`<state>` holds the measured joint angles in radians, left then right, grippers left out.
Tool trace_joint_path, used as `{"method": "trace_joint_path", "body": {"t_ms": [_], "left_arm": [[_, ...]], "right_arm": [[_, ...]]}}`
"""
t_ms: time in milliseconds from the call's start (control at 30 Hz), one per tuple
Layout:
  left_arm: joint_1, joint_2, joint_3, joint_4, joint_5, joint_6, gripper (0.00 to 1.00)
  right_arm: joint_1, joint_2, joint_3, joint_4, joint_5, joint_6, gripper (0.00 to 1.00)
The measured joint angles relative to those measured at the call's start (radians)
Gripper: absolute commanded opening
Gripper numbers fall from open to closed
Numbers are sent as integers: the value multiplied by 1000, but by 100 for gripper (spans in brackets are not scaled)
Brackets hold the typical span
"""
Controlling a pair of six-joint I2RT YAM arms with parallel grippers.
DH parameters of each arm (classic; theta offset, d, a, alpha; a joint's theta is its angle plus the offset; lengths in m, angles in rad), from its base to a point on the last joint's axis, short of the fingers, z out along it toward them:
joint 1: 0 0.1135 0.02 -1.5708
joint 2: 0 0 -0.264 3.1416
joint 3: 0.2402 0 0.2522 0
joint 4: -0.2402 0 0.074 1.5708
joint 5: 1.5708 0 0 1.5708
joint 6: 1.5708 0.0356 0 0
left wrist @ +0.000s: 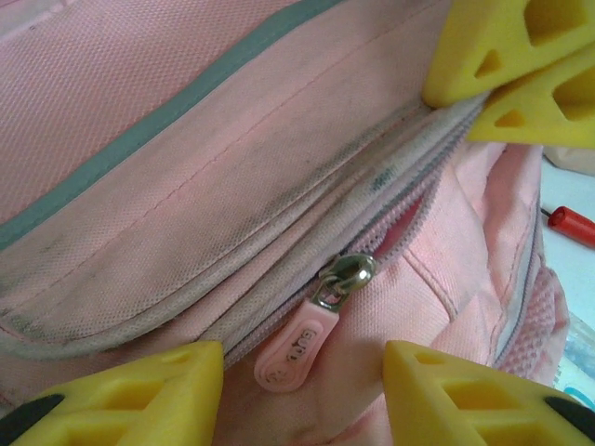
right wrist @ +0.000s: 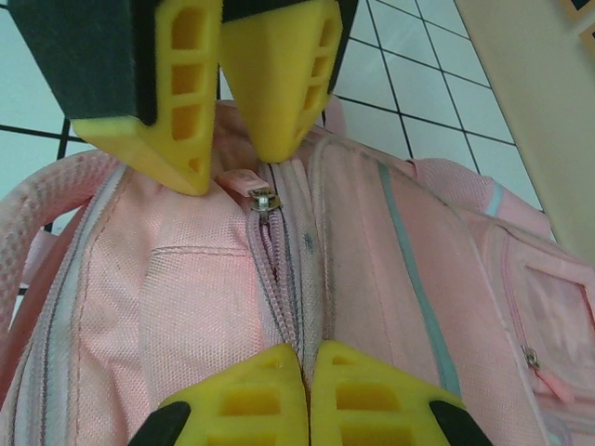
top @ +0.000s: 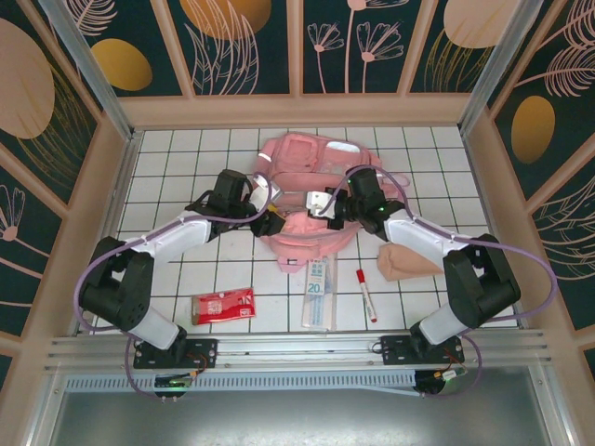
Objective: Pack the student bag
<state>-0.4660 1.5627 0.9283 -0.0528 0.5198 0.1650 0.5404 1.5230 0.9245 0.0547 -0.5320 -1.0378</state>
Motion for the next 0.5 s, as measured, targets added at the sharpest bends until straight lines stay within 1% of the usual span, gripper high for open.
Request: {"method": "trace_joint_path", "body": {"t_ms": [33, 167, 200, 233, 267, 500], "left_arm": [[2, 2, -1, 4, 2, 0, 44], [10, 9, -18, 25, 3, 32, 20], [10, 10, -25, 32, -1, 45, 16], [10, 10, -31, 37, -5, 53, 10], [9, 10, -37, 43, -9, 66, 1], [3, 2, -52, 53, -58, 151, 0]], "right_arm": [[6, 0, 0, 0, 6, 0, 0], [36, 4, 0, 0, 36, -1, 0], [47, 8, 0, 0, 44, -3, 0], [55, 11, 0, 0, 47, -4, 0], [63, 14, 0, 0, 54, -5, 0], [79, 16, -6, 0, 79, -31, 0]]}}
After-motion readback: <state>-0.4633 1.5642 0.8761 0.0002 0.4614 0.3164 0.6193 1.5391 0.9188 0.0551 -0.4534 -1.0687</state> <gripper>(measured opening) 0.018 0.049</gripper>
